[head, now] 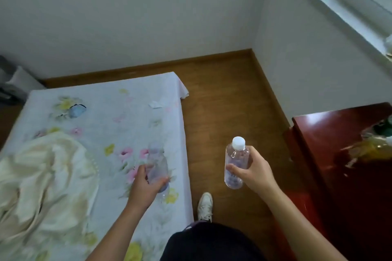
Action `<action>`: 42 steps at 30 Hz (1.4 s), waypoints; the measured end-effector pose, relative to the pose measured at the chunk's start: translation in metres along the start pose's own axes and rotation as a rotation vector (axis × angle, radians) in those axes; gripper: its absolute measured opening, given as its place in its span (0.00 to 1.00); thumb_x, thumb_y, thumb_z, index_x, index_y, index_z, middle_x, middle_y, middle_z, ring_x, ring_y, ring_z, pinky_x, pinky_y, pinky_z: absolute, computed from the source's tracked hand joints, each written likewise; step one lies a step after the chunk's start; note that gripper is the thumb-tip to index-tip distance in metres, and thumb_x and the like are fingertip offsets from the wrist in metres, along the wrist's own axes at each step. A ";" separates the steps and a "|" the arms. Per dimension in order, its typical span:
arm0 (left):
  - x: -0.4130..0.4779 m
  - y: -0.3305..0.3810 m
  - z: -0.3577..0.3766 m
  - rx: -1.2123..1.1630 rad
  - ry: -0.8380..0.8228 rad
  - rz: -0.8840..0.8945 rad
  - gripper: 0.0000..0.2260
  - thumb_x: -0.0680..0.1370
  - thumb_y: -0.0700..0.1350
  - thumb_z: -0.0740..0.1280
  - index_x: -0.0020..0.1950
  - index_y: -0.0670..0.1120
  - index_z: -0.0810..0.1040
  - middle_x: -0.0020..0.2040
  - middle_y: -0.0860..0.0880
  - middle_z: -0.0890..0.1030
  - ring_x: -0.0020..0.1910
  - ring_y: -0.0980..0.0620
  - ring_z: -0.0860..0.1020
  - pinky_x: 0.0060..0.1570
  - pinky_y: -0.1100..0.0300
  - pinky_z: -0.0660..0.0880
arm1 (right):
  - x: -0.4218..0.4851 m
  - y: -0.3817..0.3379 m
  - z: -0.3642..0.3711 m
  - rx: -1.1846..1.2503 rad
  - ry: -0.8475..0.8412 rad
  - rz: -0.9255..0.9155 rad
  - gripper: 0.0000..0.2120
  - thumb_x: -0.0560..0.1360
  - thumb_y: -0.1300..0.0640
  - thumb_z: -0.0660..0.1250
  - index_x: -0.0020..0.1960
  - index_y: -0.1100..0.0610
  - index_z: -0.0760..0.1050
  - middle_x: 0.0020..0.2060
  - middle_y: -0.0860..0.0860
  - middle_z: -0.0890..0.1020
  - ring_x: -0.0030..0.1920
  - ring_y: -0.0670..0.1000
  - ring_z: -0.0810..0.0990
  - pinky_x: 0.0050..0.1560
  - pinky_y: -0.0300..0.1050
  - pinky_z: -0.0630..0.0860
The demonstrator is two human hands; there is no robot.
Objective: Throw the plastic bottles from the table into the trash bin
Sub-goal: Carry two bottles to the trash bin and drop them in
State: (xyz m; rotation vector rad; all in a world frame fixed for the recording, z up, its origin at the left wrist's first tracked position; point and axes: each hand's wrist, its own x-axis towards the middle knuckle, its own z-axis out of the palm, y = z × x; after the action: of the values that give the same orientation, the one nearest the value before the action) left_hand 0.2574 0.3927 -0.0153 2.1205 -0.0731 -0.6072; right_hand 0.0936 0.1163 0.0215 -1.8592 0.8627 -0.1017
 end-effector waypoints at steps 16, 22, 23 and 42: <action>0.157 0.098 0.048 0.044 -0.094 0.067 0.27 0.73 0.52 0.75 0.69 0.51 0.70 0.62 0.53 0.72 0.62 0.49 0.73 0.60 0.51 0.75 | 0.105 0.036 -0.062 -0.116 0.195 0.229 0.23 0.65 0.47 0.80 0.55 0.45 0.75 0.44 0.42 0.84 0.46 0.43 0.83 0.46 0.46 0.80; 0.235 0.151 0.082 0.068 -0.088 0.080 0.24 0.73 0.53 0.75 0.64 0.56 0.68 0.63 0.53 0.72 0.64 0.47 0.74 0.61 0.47 0.78 | 0.189 0.050 -0.086 -0.095 0.176 0.282 0.24 0.65 0.47 0.80 0.57 0.45 0.74 0.47 0.42 0.84 0.48 0.43 0.83 0.49 0.50 0.81; 0.250 0.159 0.088 0.076 -0.078 0.076 0.24 0.73 0.53 0.76 0.64 0.57 0.68 0.63 0.53 0.72 0.64 0.46 0.74 0.60 0.47 0.78 | 0.209 0.048 -0.089 -0.084 0.174 0.284 0.24 0.65 0.48 0.80 0.57 0.45 0.74 0.46 0.43 0.84 0.48 0.44 0.83 0.49 0.49 0.81; 0.474 0.264 0.048 -0.148 0.383 -0.219 0.25 0.73 0.48 0.76 0.67 0.50 0.72 0.61 0.48 0.77 0.60 0.48 0.76 0.51 0.55 0.73 | 0.633 -0.192 -0.047 -0.248 -0.251 -0.194 0.30 0.65 0.47 0.80 0.63 0.48 0.71 0.51 0.42 0.81 0.50 0.44 0.81 0.49 0.43 0.80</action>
State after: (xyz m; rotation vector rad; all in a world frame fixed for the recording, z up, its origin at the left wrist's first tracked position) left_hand 0.6967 0.0711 -0.0172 2.0769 0.4093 -0.3100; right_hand 0.6389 -0.2613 0.0091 -2.1308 0.5389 0.1224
